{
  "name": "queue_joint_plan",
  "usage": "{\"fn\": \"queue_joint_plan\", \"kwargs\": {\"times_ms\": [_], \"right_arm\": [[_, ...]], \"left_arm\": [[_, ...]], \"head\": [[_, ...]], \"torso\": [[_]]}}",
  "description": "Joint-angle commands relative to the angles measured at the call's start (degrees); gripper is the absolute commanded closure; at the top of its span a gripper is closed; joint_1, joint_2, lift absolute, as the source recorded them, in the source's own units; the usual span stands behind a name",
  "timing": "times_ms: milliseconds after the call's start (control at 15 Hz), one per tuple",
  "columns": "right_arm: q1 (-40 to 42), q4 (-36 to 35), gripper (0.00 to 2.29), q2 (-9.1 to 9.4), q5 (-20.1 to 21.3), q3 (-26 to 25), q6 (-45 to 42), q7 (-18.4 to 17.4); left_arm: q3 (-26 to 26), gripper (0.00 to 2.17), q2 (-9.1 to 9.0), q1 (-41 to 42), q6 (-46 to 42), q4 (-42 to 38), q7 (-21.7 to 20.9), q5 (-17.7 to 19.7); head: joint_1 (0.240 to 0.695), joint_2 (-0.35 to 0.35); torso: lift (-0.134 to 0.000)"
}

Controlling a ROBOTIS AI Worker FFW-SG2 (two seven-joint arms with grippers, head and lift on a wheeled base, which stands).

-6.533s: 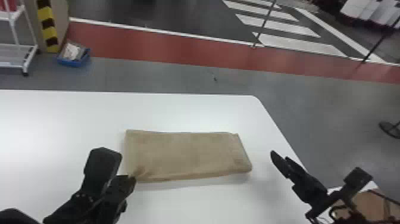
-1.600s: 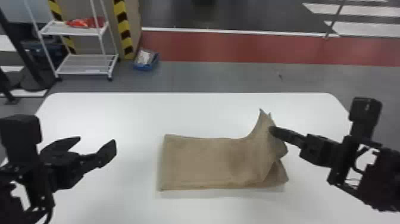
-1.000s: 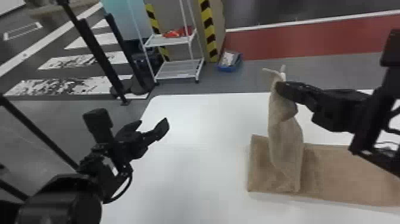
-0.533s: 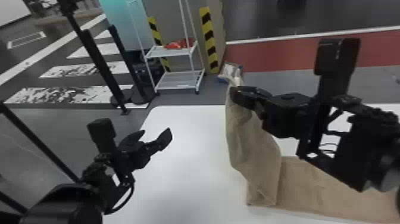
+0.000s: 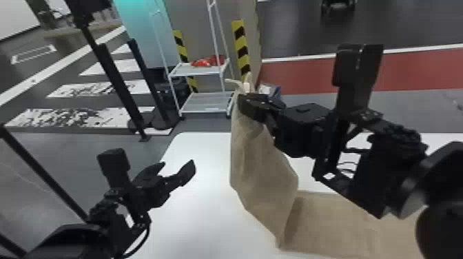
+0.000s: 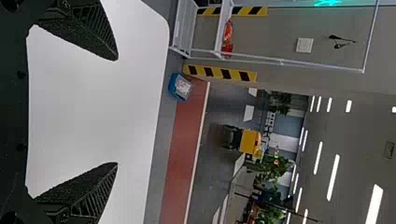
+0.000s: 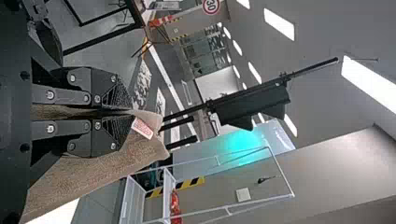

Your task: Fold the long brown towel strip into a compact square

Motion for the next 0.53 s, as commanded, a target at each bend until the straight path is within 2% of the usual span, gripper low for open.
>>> {"fn": "queue_joint_plan", "kwargs": {"times_ms": [0,67,267,467], "right_arm": [[-0.2,1.8,1.06,0.23,-2.3,0.4,-2.1,0.9],[-0.2,2.3,1.06,0.23,-3.0,0.4,-3.2,2.1],[-0.2,2.3,1.06,0.23,-3.1,0.4,-2.6,2.5],[1.5,3.9,1.06,0.23,-3.4,-2.2,-1.9,5.1]], "left_arm": [[0.0,0.08,0.00,-0.5,-0.3,0.6,-0.3,0.1],[0.0,0.08,0.00,-0.5,-0.3,0.7,-0.3,0.2],[-0.2,0.08,-0.08,-1.1,-0.4,1.3,-0.8,0.5],[-0.4,0.08,-0.08,-1.1,-0.4,1.2,-1.0,0.5]], "head": [[0.589,0.350],[0.588,0.350],[0.584,0.350],[0.587,0.350]], "torso": [[-0.124],[-0.124],[-0.124],[-0.124]]}}
